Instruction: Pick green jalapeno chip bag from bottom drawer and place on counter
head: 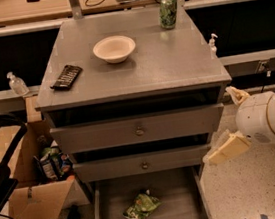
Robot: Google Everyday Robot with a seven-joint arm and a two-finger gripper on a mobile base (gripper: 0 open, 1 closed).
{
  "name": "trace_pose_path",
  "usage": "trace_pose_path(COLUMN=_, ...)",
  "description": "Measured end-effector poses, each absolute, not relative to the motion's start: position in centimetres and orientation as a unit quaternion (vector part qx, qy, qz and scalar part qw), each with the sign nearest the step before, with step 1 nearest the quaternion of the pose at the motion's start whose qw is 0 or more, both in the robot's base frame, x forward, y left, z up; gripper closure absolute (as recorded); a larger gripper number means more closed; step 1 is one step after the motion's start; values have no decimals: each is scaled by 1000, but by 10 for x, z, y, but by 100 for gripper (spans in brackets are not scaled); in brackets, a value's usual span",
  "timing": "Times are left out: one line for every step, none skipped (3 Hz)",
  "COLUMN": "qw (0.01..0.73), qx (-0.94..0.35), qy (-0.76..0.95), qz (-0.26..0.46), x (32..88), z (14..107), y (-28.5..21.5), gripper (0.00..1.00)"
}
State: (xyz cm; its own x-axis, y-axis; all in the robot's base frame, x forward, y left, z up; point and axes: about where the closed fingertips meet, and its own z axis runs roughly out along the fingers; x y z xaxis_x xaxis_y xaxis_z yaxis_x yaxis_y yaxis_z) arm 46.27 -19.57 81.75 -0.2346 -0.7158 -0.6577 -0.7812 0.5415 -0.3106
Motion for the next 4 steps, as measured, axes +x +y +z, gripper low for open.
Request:
trace_pose_path(qw=405, qx=-465, qy=785, qz=64, x=469, z=780, y=-178, gripper=0)
trace_pose_path(qw=436, qx=-436, qy=780, qz=109, x=473, z=710, y=-153, gripper=0)
trace_pose_path(qw=488, qx=-411, qy=763, qz=108, x=478, z=668, y=-151, gripper=0)
trace_pose_path(qw=517, qx=-415, qy=741, qz=107, x=486, z=624, y=-144, gripper=0)
